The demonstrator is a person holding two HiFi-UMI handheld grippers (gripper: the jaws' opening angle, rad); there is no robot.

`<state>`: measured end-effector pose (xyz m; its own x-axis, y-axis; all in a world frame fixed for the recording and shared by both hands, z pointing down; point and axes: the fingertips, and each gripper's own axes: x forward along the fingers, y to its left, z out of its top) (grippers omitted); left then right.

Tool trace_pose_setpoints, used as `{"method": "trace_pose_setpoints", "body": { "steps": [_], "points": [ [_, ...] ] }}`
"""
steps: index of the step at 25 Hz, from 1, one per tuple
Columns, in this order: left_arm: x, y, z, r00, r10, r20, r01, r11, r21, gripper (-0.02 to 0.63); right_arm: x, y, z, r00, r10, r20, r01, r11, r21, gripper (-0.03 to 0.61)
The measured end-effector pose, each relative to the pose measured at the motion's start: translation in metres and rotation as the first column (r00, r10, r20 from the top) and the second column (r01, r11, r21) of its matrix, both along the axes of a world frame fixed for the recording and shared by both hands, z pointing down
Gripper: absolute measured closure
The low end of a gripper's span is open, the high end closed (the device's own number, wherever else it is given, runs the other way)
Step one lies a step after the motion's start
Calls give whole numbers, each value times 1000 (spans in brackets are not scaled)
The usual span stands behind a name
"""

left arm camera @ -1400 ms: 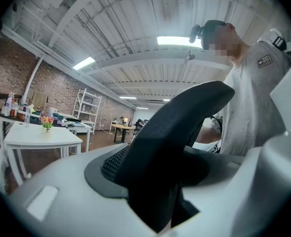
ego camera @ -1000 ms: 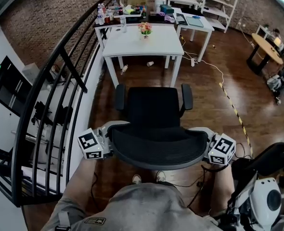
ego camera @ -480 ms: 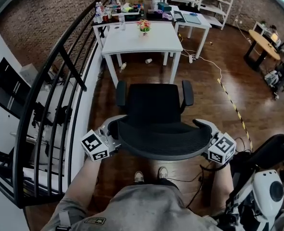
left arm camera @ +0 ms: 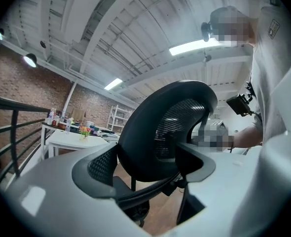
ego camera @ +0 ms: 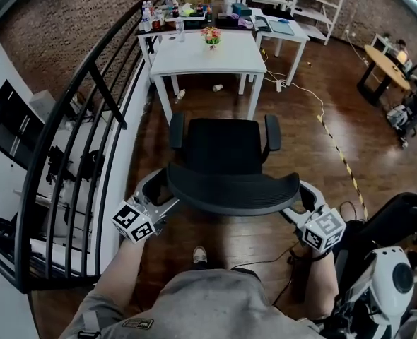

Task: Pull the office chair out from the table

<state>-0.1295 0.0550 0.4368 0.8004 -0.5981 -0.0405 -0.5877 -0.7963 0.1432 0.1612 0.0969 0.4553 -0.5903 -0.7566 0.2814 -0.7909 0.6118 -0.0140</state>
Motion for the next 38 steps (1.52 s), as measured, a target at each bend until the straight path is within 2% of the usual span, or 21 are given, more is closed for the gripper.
{"method": "trace_pose_setpoints", "body": {
  "steps": [2,3,6,10,15,21,26,30,38],
  "points": [
    [0,15,7,999,-37,-8,37,999,-18,283,4,12,4,1000,-18,-6,18,1000,-3,227],
    [3,26,11,999,-41,-6,41,999,-26,339,4,19,7,999,-36,-10,36,999,-10,227],
    [26,63,20,1000,-10,-1,10,999,-44,392,-1,43,14,993,-118,-17,118,993,-28,237],
    [66,111,23,999,52,5,-51,997,-51,497,-21,75,18,973,-232,2,232,972,-28,325],
    [101,168,27,993,121,14,-120,992,-50,596,-46,114,27,946,-325,14,326,945,-29,437],
    [115,215,36,990,135,29,-133,989,-67,614,-77,157,38,894,-447,32,448,893,-38,480],
    [124,240,41,983,183,24,-180,978,-102,614,-96,190,41,871,-488,50,491,869,-62,497],
    [128,252,48,966,256,14,-253,959,-125,614,-112,206,49,870,-489,62,493,865,-91,502],
    [113,275,56,921,389,-16,-386,907,-171,614,-145,236,63,895,-436,94,446,878,-177,502]
  ]
}}
